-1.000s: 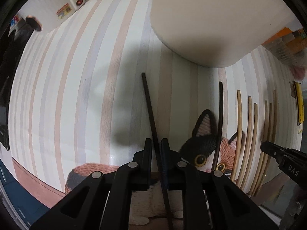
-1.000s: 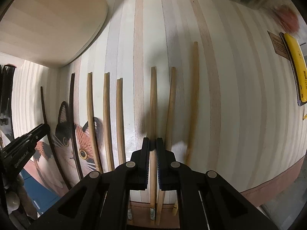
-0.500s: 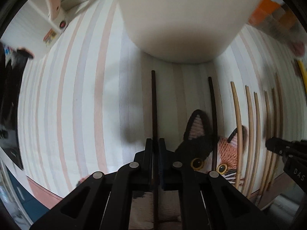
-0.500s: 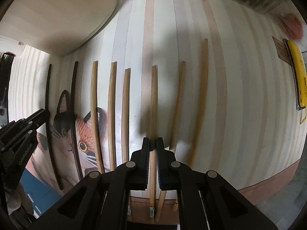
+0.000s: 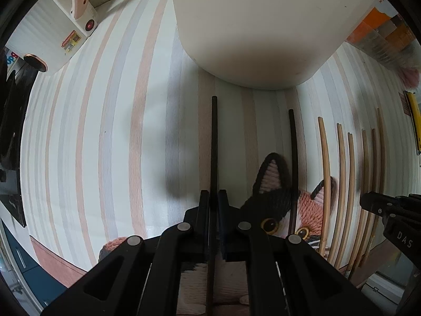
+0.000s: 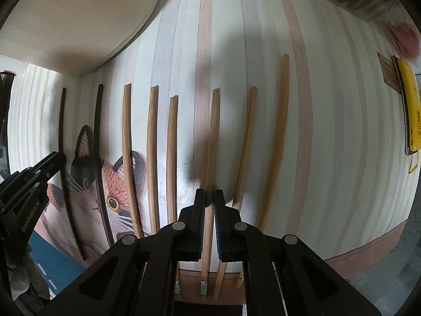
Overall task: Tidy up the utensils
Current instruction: 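Lift both held chopsticks upright and carry them over the beige holder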
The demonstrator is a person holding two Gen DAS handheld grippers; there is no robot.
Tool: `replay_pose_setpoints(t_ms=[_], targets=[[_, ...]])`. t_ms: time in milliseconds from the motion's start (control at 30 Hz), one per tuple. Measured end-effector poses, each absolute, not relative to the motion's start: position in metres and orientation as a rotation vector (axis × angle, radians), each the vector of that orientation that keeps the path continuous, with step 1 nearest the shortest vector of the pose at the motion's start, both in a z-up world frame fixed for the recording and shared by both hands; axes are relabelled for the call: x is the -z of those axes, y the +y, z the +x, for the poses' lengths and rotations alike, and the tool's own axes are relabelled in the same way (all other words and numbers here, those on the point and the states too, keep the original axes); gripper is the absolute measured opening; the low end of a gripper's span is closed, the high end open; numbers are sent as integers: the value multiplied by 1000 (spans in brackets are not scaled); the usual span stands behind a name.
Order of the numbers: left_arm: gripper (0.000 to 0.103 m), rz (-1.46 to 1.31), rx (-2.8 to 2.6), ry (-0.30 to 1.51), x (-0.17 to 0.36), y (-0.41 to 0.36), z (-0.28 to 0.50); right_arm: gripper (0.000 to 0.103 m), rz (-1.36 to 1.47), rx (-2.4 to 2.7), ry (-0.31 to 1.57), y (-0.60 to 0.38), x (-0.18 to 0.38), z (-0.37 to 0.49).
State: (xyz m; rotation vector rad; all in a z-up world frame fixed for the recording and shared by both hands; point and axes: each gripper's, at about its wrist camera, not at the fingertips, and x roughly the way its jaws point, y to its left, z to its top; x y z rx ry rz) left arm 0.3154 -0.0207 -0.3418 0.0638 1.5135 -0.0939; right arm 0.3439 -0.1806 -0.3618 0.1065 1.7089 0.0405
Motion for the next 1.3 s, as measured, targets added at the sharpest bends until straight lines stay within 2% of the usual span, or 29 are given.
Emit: replay_pose_setpoints(t_ms=[433,600,1133,1300], targets=[[4,72,68,1478,331,-33,310,8,53,-5,1662,-161,359,335],[3,59,0,1443,321,-22,301,7,135,10,1610,-168,346,322],[3,47,-47,1089,180,3,268,7,186,16,1238,-197,242,297],[2,46,-56,989,154,9,272,7,189,-4,1159,-209,213,309]])
